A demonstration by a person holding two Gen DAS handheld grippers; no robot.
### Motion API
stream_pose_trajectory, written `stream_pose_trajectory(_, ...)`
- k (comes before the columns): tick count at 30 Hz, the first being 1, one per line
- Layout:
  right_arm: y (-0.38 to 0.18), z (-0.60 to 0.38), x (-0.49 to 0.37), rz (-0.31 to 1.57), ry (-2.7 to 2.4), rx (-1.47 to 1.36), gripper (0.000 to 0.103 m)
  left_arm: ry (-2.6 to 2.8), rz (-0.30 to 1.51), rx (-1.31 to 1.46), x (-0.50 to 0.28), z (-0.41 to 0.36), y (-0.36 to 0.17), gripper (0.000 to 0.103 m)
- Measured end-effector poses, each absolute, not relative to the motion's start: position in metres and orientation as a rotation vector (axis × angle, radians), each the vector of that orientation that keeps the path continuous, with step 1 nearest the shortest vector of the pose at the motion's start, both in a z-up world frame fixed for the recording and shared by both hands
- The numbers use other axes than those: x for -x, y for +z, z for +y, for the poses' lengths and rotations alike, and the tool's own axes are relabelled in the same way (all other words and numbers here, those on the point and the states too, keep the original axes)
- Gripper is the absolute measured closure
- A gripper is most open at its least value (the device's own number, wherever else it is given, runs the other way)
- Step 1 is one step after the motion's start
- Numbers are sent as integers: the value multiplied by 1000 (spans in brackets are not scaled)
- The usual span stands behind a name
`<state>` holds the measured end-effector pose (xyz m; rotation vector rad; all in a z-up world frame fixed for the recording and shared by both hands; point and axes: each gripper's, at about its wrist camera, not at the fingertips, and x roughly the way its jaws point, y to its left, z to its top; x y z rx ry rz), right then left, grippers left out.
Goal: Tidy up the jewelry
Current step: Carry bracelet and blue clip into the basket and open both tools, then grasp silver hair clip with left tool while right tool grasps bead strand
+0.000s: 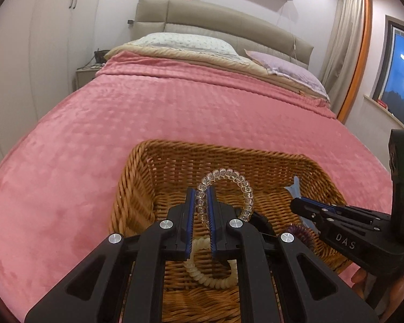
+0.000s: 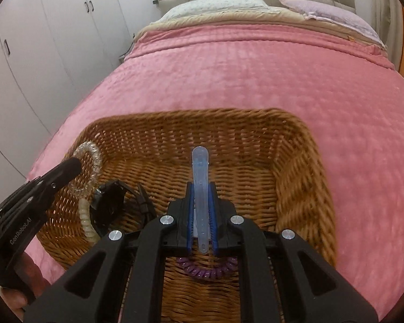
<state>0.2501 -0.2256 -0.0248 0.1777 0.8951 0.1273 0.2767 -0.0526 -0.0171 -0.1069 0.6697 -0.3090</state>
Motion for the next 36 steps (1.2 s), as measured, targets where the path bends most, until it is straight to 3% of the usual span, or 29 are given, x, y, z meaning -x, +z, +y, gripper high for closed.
stream_pose_trajectory(5,-20,-226,-243,888,141,-183,93,-328,652,125,-268,-47,-11,81)
stream_pose_trajectory(9,-6,-229,-227,852,137,-184,74,-358,616,156,-248,-38,6,73)
stream_pose_trajectory(17,30,-218,-161,779,183,-170,71,-419,503,225,-177,-2,49,59)
stream_pose_trajectory(27,25,-183,-72,690,174,-91,71,-393,506,212,-103,45,34,59)
stream_pose_trajectory(36,-23,-175,-57,793,161,-95,71,-377,617,222,-117,60,-11,59)
